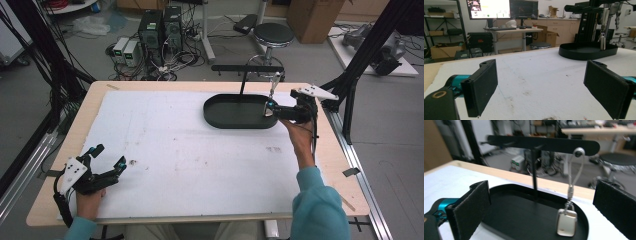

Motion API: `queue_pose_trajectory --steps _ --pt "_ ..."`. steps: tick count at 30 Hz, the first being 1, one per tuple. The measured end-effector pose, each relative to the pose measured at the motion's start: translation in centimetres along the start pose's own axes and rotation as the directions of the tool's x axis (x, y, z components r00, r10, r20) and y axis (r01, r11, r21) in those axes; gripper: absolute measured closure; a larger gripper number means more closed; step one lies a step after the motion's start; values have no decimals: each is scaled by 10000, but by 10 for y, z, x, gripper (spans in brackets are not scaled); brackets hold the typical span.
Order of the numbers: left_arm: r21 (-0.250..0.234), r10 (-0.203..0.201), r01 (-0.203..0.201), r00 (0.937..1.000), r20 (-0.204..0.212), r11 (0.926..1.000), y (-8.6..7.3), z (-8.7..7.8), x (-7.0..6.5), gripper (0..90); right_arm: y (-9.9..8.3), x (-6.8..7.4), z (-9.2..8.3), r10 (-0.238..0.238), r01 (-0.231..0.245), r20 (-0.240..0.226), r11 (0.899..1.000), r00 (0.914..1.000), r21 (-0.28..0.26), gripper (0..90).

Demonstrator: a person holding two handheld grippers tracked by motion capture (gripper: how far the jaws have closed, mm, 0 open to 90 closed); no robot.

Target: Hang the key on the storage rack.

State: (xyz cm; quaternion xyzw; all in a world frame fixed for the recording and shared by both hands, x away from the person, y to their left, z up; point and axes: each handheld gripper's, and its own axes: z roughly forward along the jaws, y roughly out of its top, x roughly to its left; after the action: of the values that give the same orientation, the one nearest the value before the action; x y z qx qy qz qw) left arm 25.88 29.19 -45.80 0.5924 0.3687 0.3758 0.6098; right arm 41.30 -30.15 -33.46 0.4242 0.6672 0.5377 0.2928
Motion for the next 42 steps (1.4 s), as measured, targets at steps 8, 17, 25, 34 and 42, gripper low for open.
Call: queue_pose_trajectory --steps 8,17,25,34,42 --pt "-1 0 0 10000 0 10000 0 0 0 124 -36 23 -36 -759 638 -1361 9938 9878 -911 7" --pt "-4 57 -57 10000 -14 10000 0 0 0 124 -86 42 -56 -1589 1414 -2060 9852 9656 -971 7" --pt "4 93 -93 10000 -7 10000 0 0 0 124 -121 46 -69 -1859 1596 -1972 9769 9626 -1420 7" --pt "8 106 -106 9999 -4 9999 0 -1 -1 124 -145 43 -68 -1876 1478 -2304 9726 9548 -1796 7" --pt "-16 68 -68 10000 -7 10000 0 -1 0 124 -146 40 -70 -1525 1111 -2079 9739 9662 -1978 7"
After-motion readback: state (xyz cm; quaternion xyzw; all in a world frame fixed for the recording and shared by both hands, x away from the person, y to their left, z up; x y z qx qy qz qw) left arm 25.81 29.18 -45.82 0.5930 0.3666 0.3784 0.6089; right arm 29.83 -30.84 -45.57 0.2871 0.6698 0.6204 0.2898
